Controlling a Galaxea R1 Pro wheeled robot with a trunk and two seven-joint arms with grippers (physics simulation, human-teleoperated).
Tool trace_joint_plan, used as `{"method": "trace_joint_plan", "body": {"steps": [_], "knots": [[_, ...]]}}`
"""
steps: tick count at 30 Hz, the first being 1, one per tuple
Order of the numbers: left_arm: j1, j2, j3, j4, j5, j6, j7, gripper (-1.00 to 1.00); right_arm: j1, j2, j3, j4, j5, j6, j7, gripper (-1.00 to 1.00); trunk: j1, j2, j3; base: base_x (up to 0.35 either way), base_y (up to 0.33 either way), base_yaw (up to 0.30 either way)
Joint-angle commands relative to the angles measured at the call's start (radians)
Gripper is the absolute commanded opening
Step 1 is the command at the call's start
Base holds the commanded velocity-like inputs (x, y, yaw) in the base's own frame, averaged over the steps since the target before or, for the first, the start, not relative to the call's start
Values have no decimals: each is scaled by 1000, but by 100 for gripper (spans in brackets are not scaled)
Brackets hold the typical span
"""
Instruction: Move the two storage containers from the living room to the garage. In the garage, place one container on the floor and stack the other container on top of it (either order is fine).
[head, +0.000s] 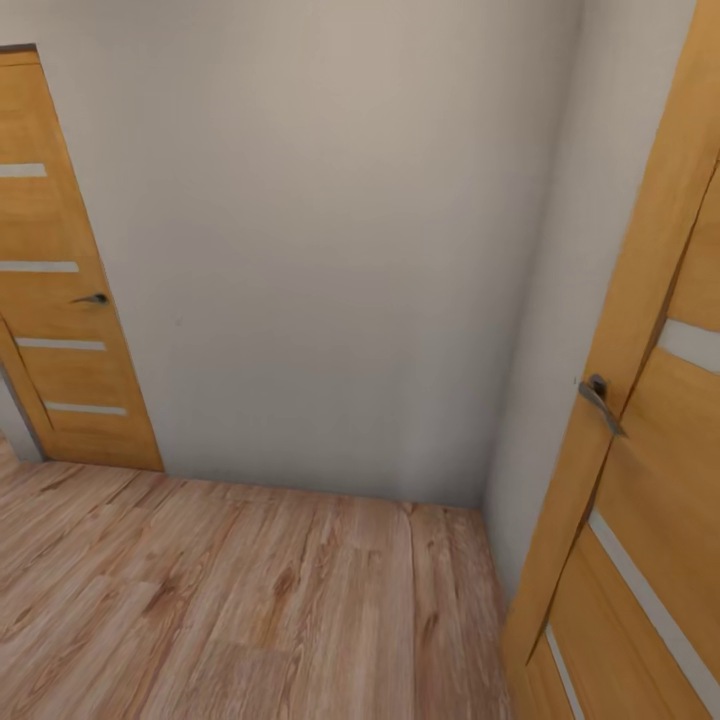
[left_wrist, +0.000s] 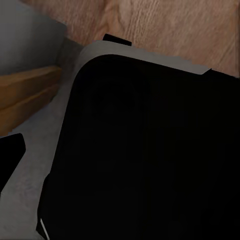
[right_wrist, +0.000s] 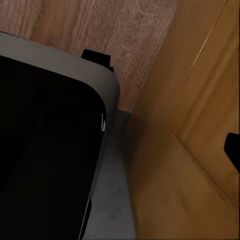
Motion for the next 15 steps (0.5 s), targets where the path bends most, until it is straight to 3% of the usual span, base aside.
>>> {"method": "trace_joint_plan", "body": {"steps": [1, 15], "knots": [[0, 0, 1, -1, 4, -1, 1, 100, -1, 0, 4, 3, -3, -4, 3, 100, 1, 0, -1, 322, 0, 0], [1, 0, 1, -1, 4, -1, 1, 100, -1, 0, 4, 3, -1, -4, 3, 100, 1, 0, -1, 322, 0, 0]]}}
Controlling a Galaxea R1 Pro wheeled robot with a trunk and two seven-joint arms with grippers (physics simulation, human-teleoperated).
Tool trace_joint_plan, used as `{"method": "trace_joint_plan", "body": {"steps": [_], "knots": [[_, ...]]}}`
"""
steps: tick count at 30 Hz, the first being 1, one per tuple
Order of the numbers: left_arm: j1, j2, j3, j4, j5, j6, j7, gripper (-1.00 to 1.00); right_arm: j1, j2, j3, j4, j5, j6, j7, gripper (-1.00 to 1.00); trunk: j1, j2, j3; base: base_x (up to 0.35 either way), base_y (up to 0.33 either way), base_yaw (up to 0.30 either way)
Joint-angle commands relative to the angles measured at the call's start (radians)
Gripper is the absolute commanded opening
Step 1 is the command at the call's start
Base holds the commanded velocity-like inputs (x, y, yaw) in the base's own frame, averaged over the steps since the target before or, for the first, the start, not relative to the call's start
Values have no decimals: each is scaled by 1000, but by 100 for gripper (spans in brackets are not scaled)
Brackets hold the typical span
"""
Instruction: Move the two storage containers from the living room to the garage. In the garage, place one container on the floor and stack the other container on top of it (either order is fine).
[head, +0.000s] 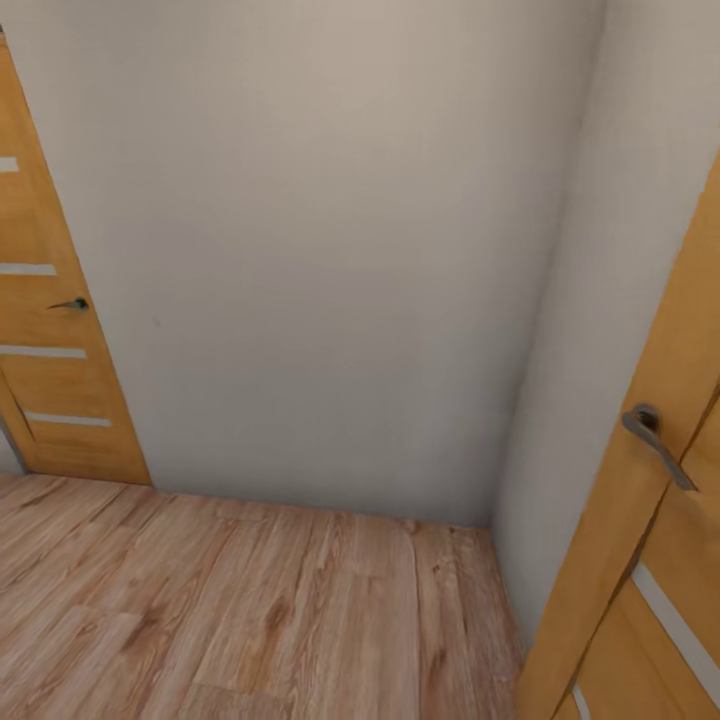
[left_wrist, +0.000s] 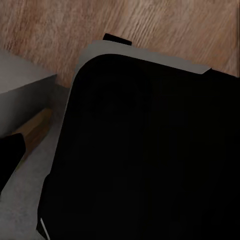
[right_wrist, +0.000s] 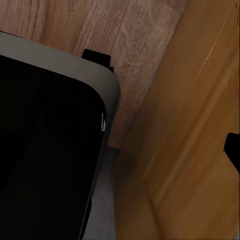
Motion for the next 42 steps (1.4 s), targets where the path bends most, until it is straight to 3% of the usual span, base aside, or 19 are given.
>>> {"method": "trace_joint_plan", "body": {"steps": [1, 19, 42], "knots": [[0, 0, 1, -1, 4, -2, 0, 100, -1, 0, 4, 3, -2, -4, 3, 100, 1, 0, -1, 322, 0, 0], [0, 0, 1, -1, 4, -3, 0, 100, -1, 0, 9, 3, 0, -1, 3, 100, 1, 0, -1, 322, 0, 5], [0, 0, 2, -1, 4, -3, 0, 100, -1, 0, 10, 3, -1, -1, 1, 100, 1, 0, -1, 322, 0, 157]]}}
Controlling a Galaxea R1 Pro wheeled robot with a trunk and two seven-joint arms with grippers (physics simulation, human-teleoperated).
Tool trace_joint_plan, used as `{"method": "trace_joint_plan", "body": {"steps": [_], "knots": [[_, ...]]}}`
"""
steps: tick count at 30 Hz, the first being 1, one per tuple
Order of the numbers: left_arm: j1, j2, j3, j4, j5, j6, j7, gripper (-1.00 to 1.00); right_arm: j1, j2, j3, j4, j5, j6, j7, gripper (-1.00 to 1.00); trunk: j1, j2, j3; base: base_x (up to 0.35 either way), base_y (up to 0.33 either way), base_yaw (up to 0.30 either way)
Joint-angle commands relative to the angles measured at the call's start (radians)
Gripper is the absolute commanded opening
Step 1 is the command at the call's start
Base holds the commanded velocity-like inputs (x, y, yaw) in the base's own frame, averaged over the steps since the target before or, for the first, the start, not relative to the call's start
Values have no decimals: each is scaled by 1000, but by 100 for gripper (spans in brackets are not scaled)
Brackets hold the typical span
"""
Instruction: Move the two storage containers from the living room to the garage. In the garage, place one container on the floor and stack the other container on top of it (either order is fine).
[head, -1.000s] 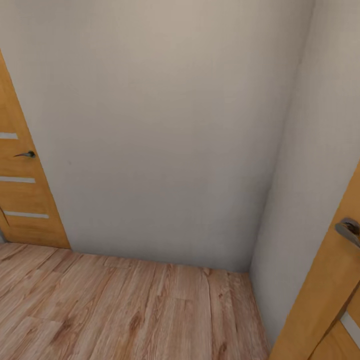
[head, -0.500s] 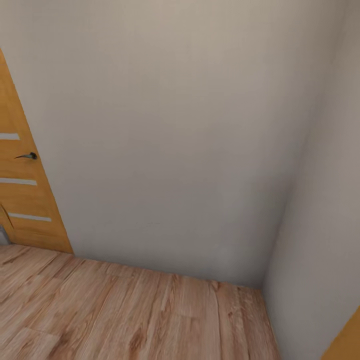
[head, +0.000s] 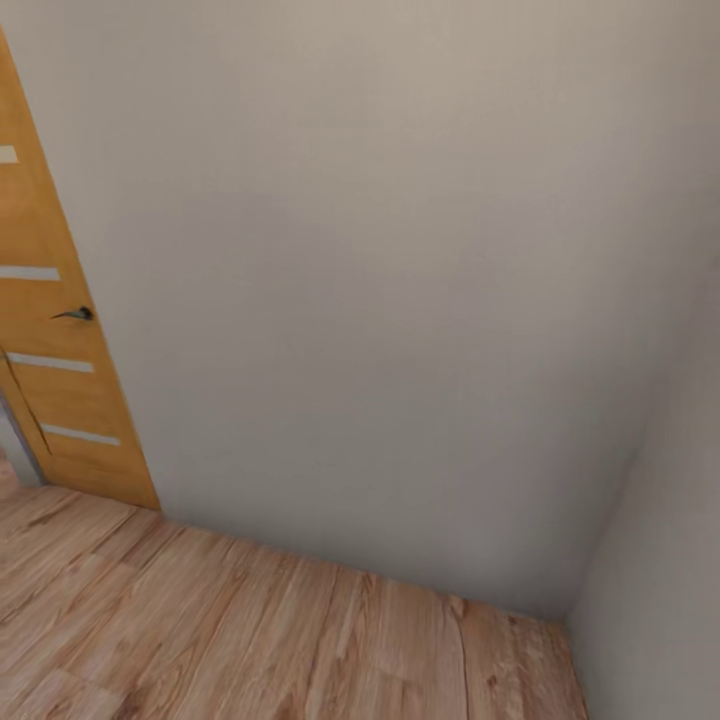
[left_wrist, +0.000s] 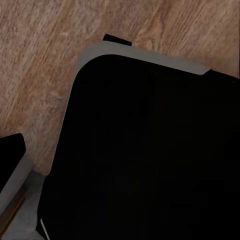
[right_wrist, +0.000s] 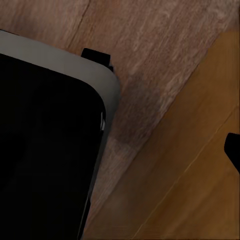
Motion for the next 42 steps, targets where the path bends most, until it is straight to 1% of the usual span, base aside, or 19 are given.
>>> {"method": "trace_joint_plan", "body": {"steps": [1, 12, 17, 21, 28, 33, 39, 42], "knots": [[0, 0, 1, -1, 3, -2, 0, 100, -1, 0, 4, 3, -2, -4, 3, 100, 1, 0, -1, 322, 0, 267], [0, 0, 1, -1, 3, -3, 0, 100, -1, 1, 0, 3, -2, -9, 1, 100, 1, 0, -1, 320, 0, 269], [0, -1, 1, -1, 3, -1, 0, 100, -1, 2, -6, 3, -9, -63, -1, 100, 1, 0, -1, 319, 0, 273], [0, -1, 1, -1, 3, -1, 0, 100, -1, 11, -8, 3, -11, -75, -2, 100, 1, 0, -1, 319, 0, 280], [0, 0, 1, -1, 3, -2, 0, 100, -1, 10, -11, 4, -20, -91, -3, 100, 1, 0, -1, 292, 0, 286], [0, 0, 1, -3, 2, -3, 0, 100, -1, 14, -12, 3, -19, -93, -9, 100, 1, 0, -1, 53, 0, 290], [0, 0, 1, -3, 2, -3, 0, 100, -1, 10, -14, 3, -18, -94, -10, 100, 1, 0, -1, 2, 0, 293], [0, 0, 1, -3, 2, -4, 0, 100, -1, 8, -14, 3, -31, -95, -10, 100, 1, 0, -1, 0, 0, 296]]}}
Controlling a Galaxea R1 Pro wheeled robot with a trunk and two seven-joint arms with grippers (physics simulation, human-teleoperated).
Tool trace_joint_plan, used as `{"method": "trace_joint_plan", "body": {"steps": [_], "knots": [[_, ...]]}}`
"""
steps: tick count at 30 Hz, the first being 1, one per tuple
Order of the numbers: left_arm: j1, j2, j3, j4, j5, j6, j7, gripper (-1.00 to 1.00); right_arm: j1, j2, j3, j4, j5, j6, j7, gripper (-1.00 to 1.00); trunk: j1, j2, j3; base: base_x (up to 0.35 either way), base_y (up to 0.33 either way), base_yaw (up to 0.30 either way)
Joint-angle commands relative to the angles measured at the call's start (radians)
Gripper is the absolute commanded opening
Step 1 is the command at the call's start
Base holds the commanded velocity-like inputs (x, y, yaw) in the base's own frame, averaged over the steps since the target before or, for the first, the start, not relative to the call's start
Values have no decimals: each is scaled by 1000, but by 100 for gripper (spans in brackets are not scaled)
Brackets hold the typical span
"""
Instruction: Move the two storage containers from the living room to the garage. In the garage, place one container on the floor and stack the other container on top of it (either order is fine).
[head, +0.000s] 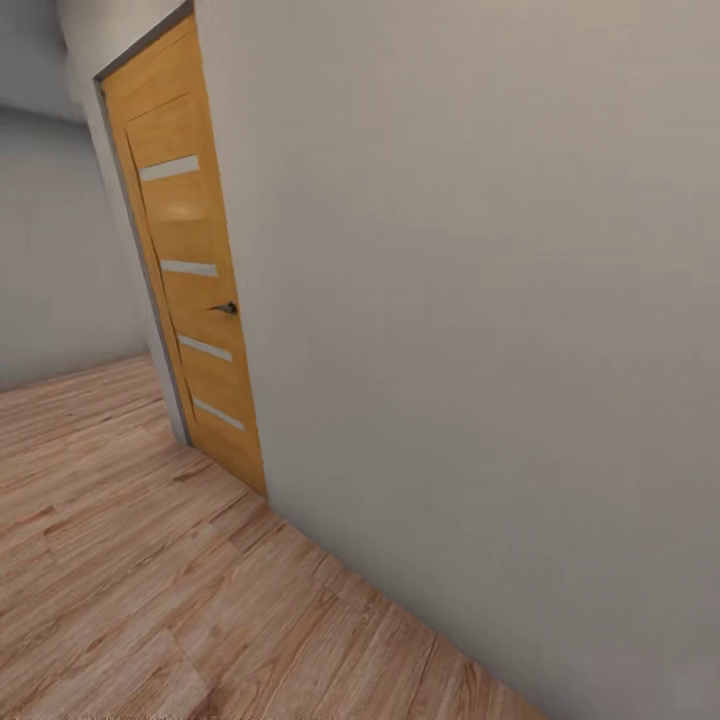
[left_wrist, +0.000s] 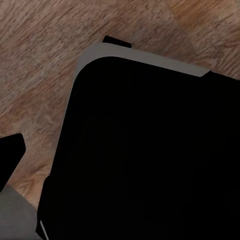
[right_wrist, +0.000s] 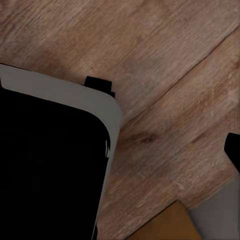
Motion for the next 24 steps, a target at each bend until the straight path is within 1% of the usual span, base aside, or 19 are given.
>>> {"method": "trace_joint_plan", "body": {"steps": [1, 9, 24], "knots": [[0, 0, 1, -1, 3, -2, 0, 100, -1, 0, 6, 3, -7, -6, 2, 100, 0, 0, -1, 0, 0, 298], [0, -1, 1, 1, 3, -2, 1, 100, -1, 2, 6, 5, -16, -8, 2, 100, 0, 0, -1, 0, 0, 300], [0, -2, 2, 0, 3, -2, 2, 100, -1, -5, 6, 5, -14, -8, 2, 100, 0, 0, -1, 0, 0, 300]]}}
